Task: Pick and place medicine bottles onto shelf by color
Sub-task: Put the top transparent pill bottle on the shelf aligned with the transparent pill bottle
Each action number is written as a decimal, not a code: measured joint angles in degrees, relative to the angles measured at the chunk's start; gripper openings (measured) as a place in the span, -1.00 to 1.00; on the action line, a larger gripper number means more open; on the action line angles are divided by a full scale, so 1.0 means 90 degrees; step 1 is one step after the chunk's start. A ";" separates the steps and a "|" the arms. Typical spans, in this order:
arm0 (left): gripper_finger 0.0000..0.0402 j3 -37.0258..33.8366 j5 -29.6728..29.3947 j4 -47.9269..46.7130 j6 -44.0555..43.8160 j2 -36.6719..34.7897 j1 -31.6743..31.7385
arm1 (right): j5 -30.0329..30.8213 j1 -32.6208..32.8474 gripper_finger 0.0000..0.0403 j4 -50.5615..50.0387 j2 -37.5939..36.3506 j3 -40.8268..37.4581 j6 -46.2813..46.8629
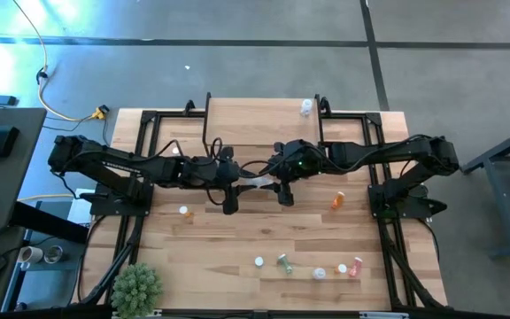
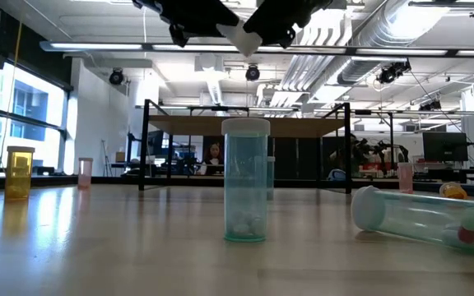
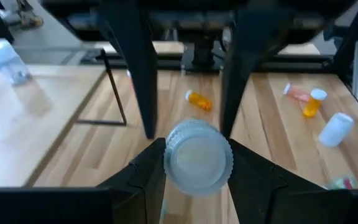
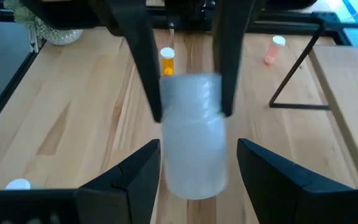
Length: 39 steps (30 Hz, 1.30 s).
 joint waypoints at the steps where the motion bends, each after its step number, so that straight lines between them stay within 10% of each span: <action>1: -0.34 0.0000 -0.0021 0.0029 0.0013 -0.0002 0.0002 | 0.0000 -0.0007 0.01 -0.0025 0.0000 0.0000 0.0036; 39: -0.29 -0.0007 -0.0065 0.0316 0.0112 -0.0002 0.0014 | -0.0171 -0.0005 -0.42 -0.0025 -0.0015 0.0000 0.0502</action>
